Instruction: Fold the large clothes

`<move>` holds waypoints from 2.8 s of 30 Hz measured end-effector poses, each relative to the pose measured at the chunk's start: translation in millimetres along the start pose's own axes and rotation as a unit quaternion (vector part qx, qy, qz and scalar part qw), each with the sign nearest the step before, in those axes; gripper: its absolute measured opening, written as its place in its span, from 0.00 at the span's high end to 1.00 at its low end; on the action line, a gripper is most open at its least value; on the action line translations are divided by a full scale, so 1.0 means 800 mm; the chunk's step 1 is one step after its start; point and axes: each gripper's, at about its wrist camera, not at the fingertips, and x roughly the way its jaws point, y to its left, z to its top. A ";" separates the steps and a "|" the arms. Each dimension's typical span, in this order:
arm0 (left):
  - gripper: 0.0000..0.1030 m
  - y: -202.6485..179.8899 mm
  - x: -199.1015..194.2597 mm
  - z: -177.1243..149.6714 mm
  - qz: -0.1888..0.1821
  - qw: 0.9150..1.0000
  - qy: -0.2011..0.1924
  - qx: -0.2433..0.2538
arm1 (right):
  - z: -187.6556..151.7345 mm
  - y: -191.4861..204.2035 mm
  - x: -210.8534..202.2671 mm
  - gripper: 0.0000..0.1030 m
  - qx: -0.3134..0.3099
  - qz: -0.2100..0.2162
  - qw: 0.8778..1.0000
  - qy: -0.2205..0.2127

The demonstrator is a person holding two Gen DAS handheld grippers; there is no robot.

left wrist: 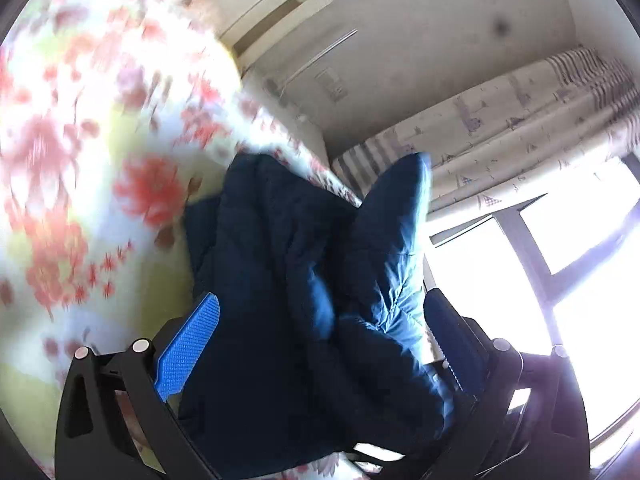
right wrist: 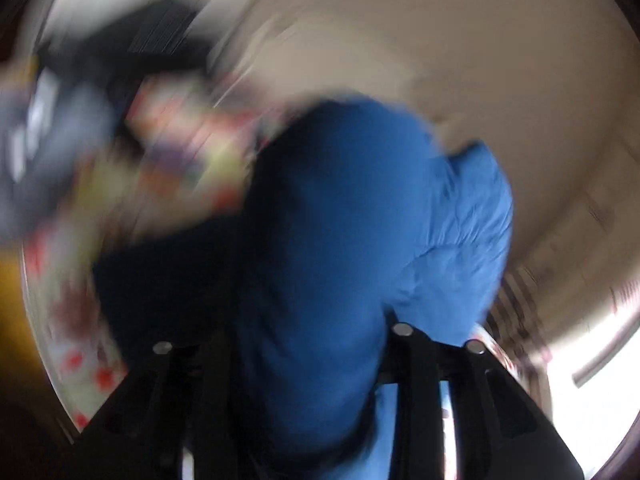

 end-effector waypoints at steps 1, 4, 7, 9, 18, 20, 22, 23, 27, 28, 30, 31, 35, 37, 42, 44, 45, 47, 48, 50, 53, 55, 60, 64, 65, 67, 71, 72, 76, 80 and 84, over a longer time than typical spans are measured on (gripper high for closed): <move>0.05 0.010 0.010 -0.001 -0.017 1.000 0.018 -0.015 | -0.004 0.021 0.013 0.60 -0.032 -0.010 0.999 0.003; 0.05 0.010 0.029 -0.004 -0.036 0.998 0.045 -0.017 | -0.014 0.047 0.020 0.61 -0.062 -0.044 0.997 -0.003; 0.05 -0.017 0.050 0.013 -0.053 0.996 0.061 0.022 | -0.017 0.037 0.012 0.64 -0.058 -0.048 0.997 -0.019; 0.05 -0.031 0.063 0.020 -0.044 0.995 0.078 0.043 | -0.018 0.040 0.009 0.65 -0.069 -0.056 0.996 -0.023; 0.05 -0.080 0.142 0.059 0.033 0.976 0.179 0.119 | -0.018 0.057 -0.005 0.66 -0.092 -0.066 0.992 -0.050; 0.05 -0.091 0.167 0.067 0.069 0.967 0.212 0.123 | -0.021 0.065 -0.006 0.66 -0.104 -0.069 0.991 -0.058; 0.05 -0.092 0.191 0.073 0.108 0.960 0.231 0.117 | -0.024 0.072 -0.007 0.66 -0.114 -0.074 0.989 -0.064; 0.08 -0.086 0.199 0.076 0.108 0.961 0.235 0.103 | -0.025 0.074 -0.007 0.62 -0.117 -0.076 0.988 -0.065; 0.29 -0.080 0.194 0.077 0.084 0.969 0.208 0.102 | -0.036 0.079 -0.025 0.26 -0.111 -0.056 0.989 -0.078; 0.36 -0.076 0.185 0.074 0.077 0.972 0.196 0.106 | -0.043 0.069 -0.040 0.20 -0.082 -0.050 0.992 -0.087; 0.40 -0.077 0.187 0.076 0.071 0.974 0.186 0.104 | -0.064 0.039 -0.071 0.14 -0.003 -0.047 0.994 -0.101; 0.41 -0.075 0.186 0.075 0.068 0.975 0.184 0.105 | -0.077 0.024 -0.080 0.13 0.033 -0.045 0.994 -0.098; 0.42 -0.079 0.184 0.074 0.072 0.975 0.178 0.113 | -0.143 -0.027 -0.093 0.13 0.176 -0.023 0.983 -0.053; 0.44 -0.082 0.181 0.072 0.074 0.975 0.175 0.115 | -0.164 -0.026 -0.085 0.14 0.192 -0.015 0.981 -0.025; 0.53 -0.088 0.171 0.065 0.079 0.977 0.149 0.132 | -0.156 -0.007 -0.059 0.16 0.175 -0.030 0.984 0.005; 0.57 -0.092 0.163 0.062 0.080 0.977 0.138 0.141 | -0.160 -0.007 -0.056 0.16 0.187 -0.040 0.982 0.005; 0.58 -0.096 0.157 0.058 0.080 0.977 0.135 0.145 | -0.162 -0.010 -0.056 0.14 0.196 -0.042 0.980 0.005; 0.65 -0.101 0.147 0.053 0.080 0.977 0.124 0.154 | -0.156 -0.012 -0.044 0.12 0.195 -0.047 0.979 0.021; 0.68 -0.109 0.141 0.051 0.077 0.977 0.118 0.159 | -0.156 -0.008 -0.041 0.13 0.182 -0.051 0.981 0.033; 0.75 -0.134 0.117 0.049 0.064 0.976 0.101 0.182 | -0.150 0.001 -0.022 0.13 0.160 -0.053 0.984 0.065; 0.76 -0.157 0.075 0.049 0.041 0.972 0.077 0.220 | -0.150 -0.007 -0.015 0.13 0.175 -0.040 0.980 0.085; 0.76 -0.134 0.070 0.053 0.051 0.973 0.076 0.213 | -0.150 -0.012 -0.010 0.13 0.178 -0.035 0.979 0.091; 0.76 0.016 0.075 0.060 -0.022 0.994 0.074 0.071 | -0.150 -0.013 -0.005 0.13 0.179 -0.035 0.979 0.088; 0.77 -0.031 0.045 0.058 -0.011 0.992 0.053 0.116 | -0.156 -0.023 0.003 0.13 0.191 -0.020 0.978 0.086; 0.77 -0.049 0.035 0.057 -0.016 0.990 0.048 0.135 | -0.157 -0.025 0.005 0.13 0.192 -0.018 0.977 0.088; 0.77 -0.055 0.028 0.057 -0.007 0.987 0.044 0.152 | -0.158 -0.029 0.008 0.13 0.194 -0.015 0.977 0.090; 0.74 0.021 0.039 0.048 0.007 0.993 0.056 0.106 | -0.162 -0.037 0.013 0.13 0.211 -0.006 0.973 0.090; 0.74 0.030 0.036 0.048 -0.007 0.994 0.055 0.090 | -0.161 -0.038 0.013 0.12 0.214 -0.002 0.973 0.090; 0.74 0.016 0.022 0.043 0.020 0.991 0.045 0.125 | -0.166 -0.061 -0.002 0.14 0.212 0.061 0.972 0.079; 0.73 0.012 0.019 0.044 0.013 0.992 0.044 0.120 | -0.160 -0.098 -0.064 0.14 0.256 0.156 0.953 -0.035; 0.71 0.005 0.043 0.040 0.010 0.993 0.042 0.113 | -0.106 -0.121 -0.069 0.19 0.280 0.173 0.937 -0.116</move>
